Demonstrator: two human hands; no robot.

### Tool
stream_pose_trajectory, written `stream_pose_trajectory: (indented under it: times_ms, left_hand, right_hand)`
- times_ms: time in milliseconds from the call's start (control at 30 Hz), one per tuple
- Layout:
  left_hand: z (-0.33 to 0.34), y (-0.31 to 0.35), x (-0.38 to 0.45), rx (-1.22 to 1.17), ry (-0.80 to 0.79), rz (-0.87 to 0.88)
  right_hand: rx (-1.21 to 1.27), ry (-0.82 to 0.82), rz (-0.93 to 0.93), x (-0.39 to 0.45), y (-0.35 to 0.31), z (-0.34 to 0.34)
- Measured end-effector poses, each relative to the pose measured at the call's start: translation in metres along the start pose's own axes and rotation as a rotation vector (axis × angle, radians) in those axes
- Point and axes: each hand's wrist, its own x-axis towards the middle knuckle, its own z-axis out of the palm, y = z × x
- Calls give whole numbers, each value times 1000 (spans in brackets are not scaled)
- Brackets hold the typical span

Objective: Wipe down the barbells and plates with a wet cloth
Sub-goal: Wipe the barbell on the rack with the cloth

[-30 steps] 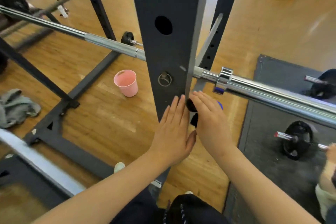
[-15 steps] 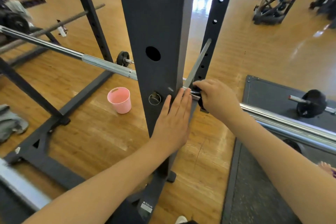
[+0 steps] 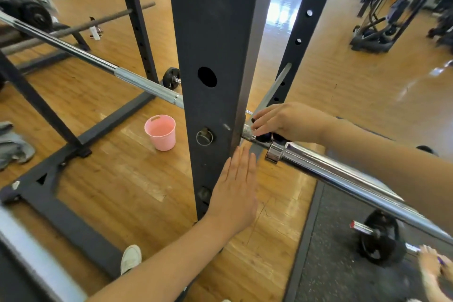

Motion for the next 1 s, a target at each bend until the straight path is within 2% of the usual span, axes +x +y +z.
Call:
stream_pose_trajectory:
  times_ms: [67, 200, 367, 533, 667, 767, 900, 1000]
  left_hand:
    - [0, 1, 3, 31, 5, 44]
    - [-7, -3, 4, -13, 22, -6]
    - [0, -10, -1, -29, -6, 97]
    - [6, -10, 6, -42, -11, 97]
    - [7, -4, 17, -76, -5, 53]
    - [4, -3, 27, -75, -2, 43]
    - [8, 4, 36, -138, 9, -7]
    - [12, 5, 33, -148, -5, -43]
  right_hand:
    - [26, -81, -14, -1, 6, 0]
    - [56, -169, 38, -9, 29, -7]
    - [-128, 5, -146, -1, 8, 9]
    - [-30, 126, 40, -28, 14, 32]
    - [48, 36, -9, -46, 15, 39]
    - [51, 33, -22, -51, 22, 29]
    - [142, 161, 110, -32, 23, 17]
    - [131, 132, -15, -13, 32, 14]
